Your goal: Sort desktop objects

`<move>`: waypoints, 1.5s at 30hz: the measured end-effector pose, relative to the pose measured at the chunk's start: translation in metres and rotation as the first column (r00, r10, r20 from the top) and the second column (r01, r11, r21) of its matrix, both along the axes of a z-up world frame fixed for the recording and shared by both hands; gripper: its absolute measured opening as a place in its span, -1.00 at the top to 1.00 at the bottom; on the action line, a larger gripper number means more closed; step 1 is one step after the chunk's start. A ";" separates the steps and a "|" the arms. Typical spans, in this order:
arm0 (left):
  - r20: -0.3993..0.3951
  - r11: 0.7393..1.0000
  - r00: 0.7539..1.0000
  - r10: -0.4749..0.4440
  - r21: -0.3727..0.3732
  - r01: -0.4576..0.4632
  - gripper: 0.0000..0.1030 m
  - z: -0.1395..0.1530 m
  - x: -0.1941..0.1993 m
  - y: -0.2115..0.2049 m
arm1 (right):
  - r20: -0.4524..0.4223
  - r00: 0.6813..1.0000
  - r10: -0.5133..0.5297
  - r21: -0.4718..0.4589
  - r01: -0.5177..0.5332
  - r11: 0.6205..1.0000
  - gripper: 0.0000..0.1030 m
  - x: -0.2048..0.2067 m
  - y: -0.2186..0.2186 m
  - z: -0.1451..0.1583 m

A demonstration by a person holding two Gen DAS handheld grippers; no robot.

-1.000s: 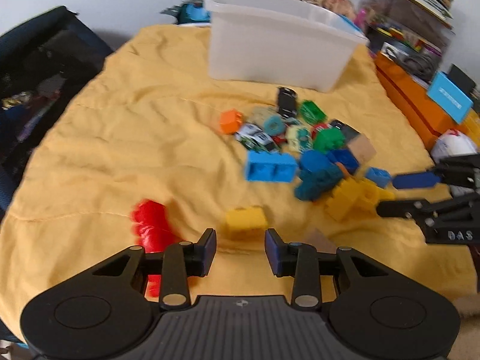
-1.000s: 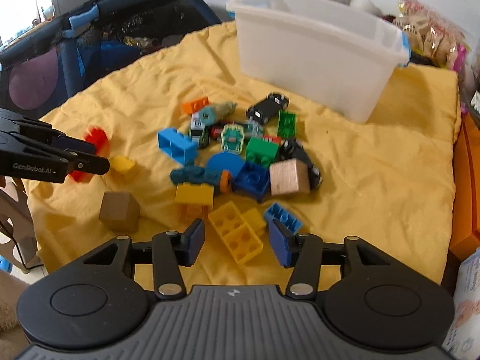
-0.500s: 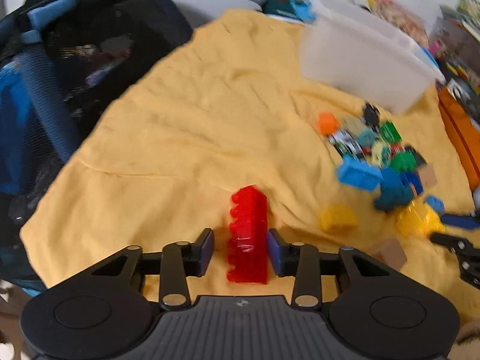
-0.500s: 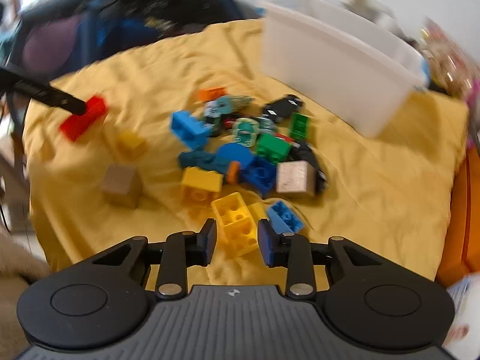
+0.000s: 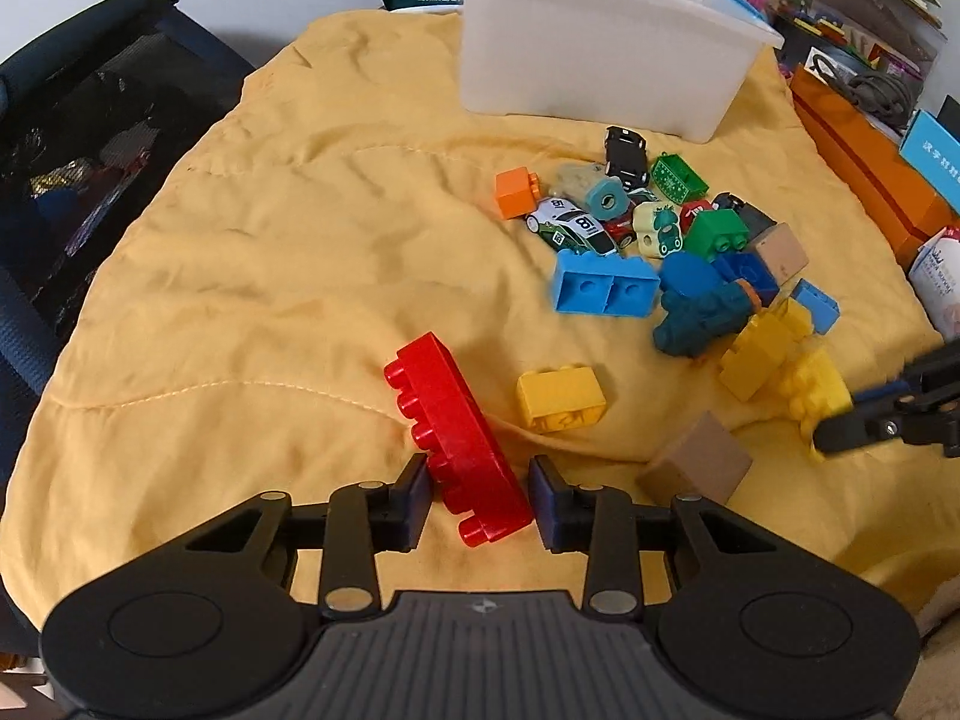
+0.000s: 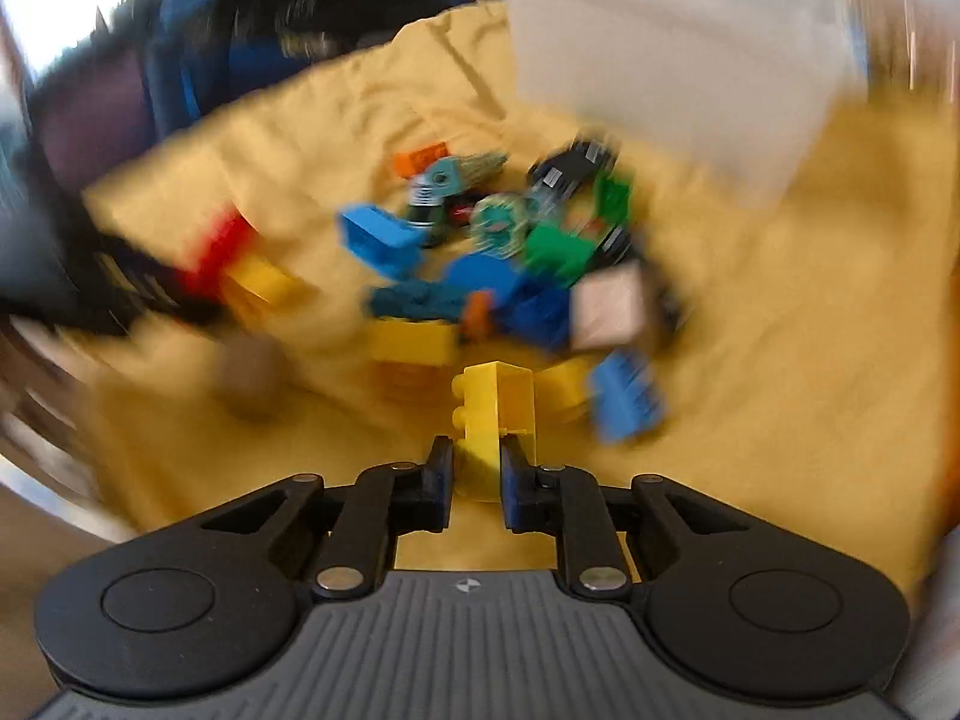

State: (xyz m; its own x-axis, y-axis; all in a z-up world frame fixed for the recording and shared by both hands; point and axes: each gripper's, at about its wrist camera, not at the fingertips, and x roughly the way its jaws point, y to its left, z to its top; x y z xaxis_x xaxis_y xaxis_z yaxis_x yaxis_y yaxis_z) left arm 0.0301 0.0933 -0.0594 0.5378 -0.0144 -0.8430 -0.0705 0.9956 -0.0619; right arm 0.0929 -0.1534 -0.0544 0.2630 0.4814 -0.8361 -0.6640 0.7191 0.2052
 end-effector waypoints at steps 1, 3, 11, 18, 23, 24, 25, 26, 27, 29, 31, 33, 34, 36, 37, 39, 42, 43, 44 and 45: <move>0.000 1.000 1.000 -0.001 0.004 0.001 0.24 0.001 0.000 -0.001 | -0.127 0.992 -0.016 0.096 0.028 0.995 0.65 0.008 -0.010 -0.003; 0.000 1.000 1.000 -0.004 0.013 0.004 0.24 0.001 0.000 -0.002 | -0.264 0.964 -0.033 0.188 0.085 0.978 0.65 0.016 -0.021 -0.012; 0.003 1.000 1.000 0.003 0.022 -0.003 0.23 0.001 -0.001 -0.003 | -0.121 0.977 -0.176 0.095 0.188 0.978 0.11 0.013 -0.042 -0.001; -0.001 0.999 0.999 0.043 0.007 -0.043 0.23 0.003 -0.004 -0.001 | 0.060 0.991 -0.124 -0.028 0.125 0.992 0.13 0.001 -0.021 0.017; -0.008 0.998 0.999 0.044 0.035 -0.044 0.23 0.001 0.002 -0.004 | 0.062 0.993 -0.096 -0.124 0.103 0.987 0.24 -0.005 0.000 -0.001; -0.004 0.996 1.000 0.016 0.089 -0.015 0.23 0.002 0.003 -0.011 | 0.066 0.994 -0.089 -0.146 0.098 0.984 0.29 -0.006 0.002 -0.006; 0.000 0.988 1.000 -0.023 0.150 0.023 0.23 0.004 0.004 -0.019 | 0.072 0.994 -0.086 -0.157 0.097 0.983 0.30 -0.009 0.003 -0.008; 0.003 0.978 0.998 -0.060 0.200 0.058 0.23 0.006 0.003 -0.028 | 0.079 0.993 -0.085 -0.155 0.096 0.983 0.30 -0.010 0.002 -0.008; 0.009 0.974 0.997 -0.079 0.215 0.075 0.23 0.008 0.002 -0.033 | 0.081 0.993 -0.081 -0.156 0.093 0.983 0.30 -0.011 0.002 -0.007; 0.028 0.975 0.992 -0.122 0.192 0.115 0.23 0.015 -0.002 -0.039 | 0.076 0.993 -0.085 -0.154 0.096 0.983 0.30 -0.010 0.001 -0.007; 0.040 0.976 0.988 -0.149 0.168 0.141 0.22 0.019 -0.003 -0.043 | 0.075 0.993 -0.086 -0.155 0.096 0.983 0.29 -0.010 0.001 -0.007; 0.034 0.975 0.986 -0.165 0.159 0.158 0.21 0.017 -0.003 -0.046 | 0.076 0.993 -0.087 -0.154 0.097 0.983 0.28 -0.010 0.001 -0.007; 0.026 0.977 0.988 -0.152 0.158 0.146 0.22 0.014 -0.001 -0.046 | 0.076 0.993 -0.086 -0.154 0.097 0.983 0.28 -0.011 0.002 -0.007; 0.017 0.985 0.993 -0.117 0.129 0.114 0.22 0.012 0.001 -0.040 | 0.076 0.993 -0.088 -0.152 0.098 0.984 0.28 -0.010 0.002 -0.007; 0.022 0.989 0.995 -0.098 0.114 0.095 0.22 0.012 0.002 -0.037 | 0.076 0.993 -0.088 -0.151 0.099 0.984 0.28 -0.011 0.002 -0.007; 0.034 0.992 0.997 -0.072 0.103 0.068 0.22 0.017 0.001 -0.032 | 0.076 0.993 -0.089 -0.151 0.099 0.983 0.28 -0.011 0.003 -0.006; 0.025 0.997 0.998 -0.056 0.060 0.055 0.21 0.019 -0.002 -0.026 | 0.080 0.993 -0.087 -0.153 0.099 0.983 0.28 -0.012 0.004 -0.006; 0.025 0.997 0.998 -0.061 0.043 0.060 0.21 0.019 -0.003 -0.026 | 0.079 0.993 -0.086 -0.153 0.097 0.983 0.28 -0.012 0.003 -0.006; 0.025 0.997 0.997 -0.071 0.035 0.071 0.21 0.019 -0.004 -0.028 | 0.079 0.993 -0.086 -0.151 0.097 0.984 0.28 -0.011 0.003 -0.006; 0.037 0.995 0.995 -0.088 0.040 0.087 0.21 0.021 -0.004 -0.030 | 0.078 0.993 -0.086 -0.151 0.097 0.984 0.28 -0.011 0.003 -0.006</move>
State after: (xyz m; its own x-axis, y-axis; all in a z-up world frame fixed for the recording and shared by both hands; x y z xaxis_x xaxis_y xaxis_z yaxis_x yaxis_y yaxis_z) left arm 0.0257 0.0633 -0.0387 0.5678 -0.0305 -0.8226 0.0186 0.9995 -0.0242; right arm 0.0820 -0.1508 -0.0601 0.3615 0.3194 -0.8760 -0.6029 0.7967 0.0418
